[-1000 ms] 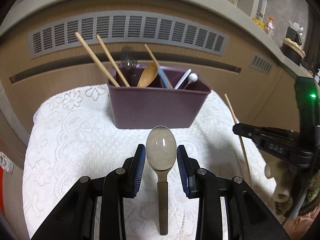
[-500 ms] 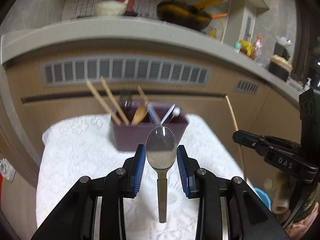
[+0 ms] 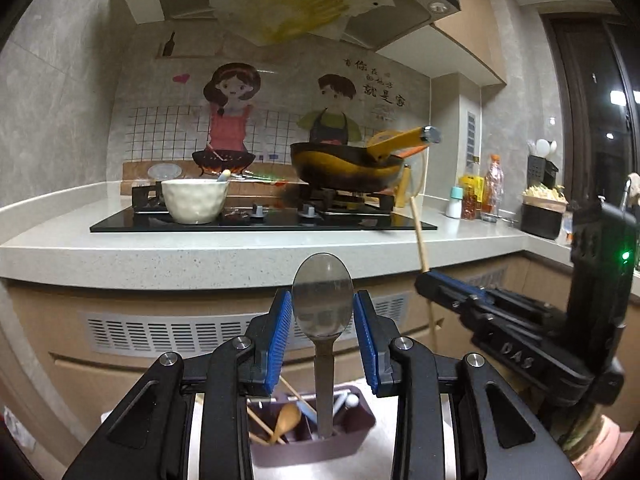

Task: Organize utensils
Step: 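Lower the spoon and chopstick into the purple holder and open both tools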

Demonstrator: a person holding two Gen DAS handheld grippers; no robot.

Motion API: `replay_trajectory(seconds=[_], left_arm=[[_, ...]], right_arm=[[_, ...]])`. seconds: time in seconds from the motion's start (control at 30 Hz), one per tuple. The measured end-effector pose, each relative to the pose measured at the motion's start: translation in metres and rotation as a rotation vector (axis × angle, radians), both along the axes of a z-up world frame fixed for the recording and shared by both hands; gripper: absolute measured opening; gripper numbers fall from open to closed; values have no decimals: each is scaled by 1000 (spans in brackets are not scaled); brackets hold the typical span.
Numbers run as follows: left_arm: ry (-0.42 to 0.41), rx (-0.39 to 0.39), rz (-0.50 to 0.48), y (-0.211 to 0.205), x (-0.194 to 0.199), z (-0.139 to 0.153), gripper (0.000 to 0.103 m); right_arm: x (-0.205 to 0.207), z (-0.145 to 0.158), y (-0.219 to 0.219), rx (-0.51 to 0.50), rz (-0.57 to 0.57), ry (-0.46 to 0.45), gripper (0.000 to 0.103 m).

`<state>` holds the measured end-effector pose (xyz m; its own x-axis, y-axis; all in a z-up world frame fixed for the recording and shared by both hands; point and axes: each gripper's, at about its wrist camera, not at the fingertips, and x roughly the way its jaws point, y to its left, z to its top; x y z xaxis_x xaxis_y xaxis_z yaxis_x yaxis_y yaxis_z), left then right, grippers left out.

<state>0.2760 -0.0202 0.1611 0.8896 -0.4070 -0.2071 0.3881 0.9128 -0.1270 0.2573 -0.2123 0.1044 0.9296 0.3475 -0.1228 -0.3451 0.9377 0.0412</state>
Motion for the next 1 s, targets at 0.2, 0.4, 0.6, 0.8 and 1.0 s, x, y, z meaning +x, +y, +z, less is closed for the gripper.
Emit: replay_trajectory(seconds=[0.2,0.4,0.6,0.8,1.0], left_arm=[[93,-2,23,7,61,-41,33],[209,-4,46,5,114,-101,33],[310,-7,34,1,137,-145,33],[393,-18,30,-3,132,-172,44],[380,-63,89,14,92,-164,68]], right_arm=[[61,-31,12,-1,4,23,7],[114,-83,15,-20,-15,120,7],[146,-129,20,-76,-47,207,7],[149,-165,24,-119,-45,321,8],[129,-185,16,-123,-41,455,46]])
